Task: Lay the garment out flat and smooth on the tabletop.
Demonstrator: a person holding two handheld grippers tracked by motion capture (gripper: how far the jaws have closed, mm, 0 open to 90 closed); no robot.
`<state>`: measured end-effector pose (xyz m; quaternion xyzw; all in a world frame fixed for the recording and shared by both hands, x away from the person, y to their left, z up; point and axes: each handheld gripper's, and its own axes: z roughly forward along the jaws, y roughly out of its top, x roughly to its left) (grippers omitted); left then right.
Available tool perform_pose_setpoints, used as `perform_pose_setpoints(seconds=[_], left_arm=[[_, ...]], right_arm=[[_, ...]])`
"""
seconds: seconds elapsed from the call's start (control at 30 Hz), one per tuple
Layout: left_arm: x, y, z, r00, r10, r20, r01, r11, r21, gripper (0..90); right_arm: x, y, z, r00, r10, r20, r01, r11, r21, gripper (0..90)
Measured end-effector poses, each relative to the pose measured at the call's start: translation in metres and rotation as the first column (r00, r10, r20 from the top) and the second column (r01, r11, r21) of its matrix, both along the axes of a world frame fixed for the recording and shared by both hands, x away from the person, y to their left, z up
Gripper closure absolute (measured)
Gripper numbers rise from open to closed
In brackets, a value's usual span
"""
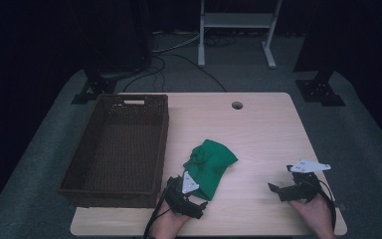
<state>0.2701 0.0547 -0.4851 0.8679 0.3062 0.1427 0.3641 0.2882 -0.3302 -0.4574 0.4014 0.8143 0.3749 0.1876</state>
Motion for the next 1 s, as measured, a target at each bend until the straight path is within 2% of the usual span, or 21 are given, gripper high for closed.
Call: perform_pose_setpoints(seconds=[0.3, 0.33, 1.0], left_arm=[[0.001, 0.001, 0.0, 1.0, -0.002, 0.0, 0.002, 1.0, 0.001, 1.5], [0.001, 0.001, 0.0, 1.0, -0.002, 0.001, 0.002, 1.0, 0.002, 1.5], [0.003, 0.003, 0.0, 1.0, -0.007, -0.001, 0.007, 1.0, 0.0, 1.4]], right_arm=[[0.007, 0.005, 0.009, 0.9997, 0.023, 0.01, -0.023, 0.9995, 0.022, 0.0], [0.008, 0.006, 0.01, 0.9997, 0.026, 0.0, -0.026, 0.9994, 0.024, 0.0], [0.021, 0.028, 0.02, 0.9953, 0.096, -0.012, -0.096, 0.9953, 0.016, 0.0]])
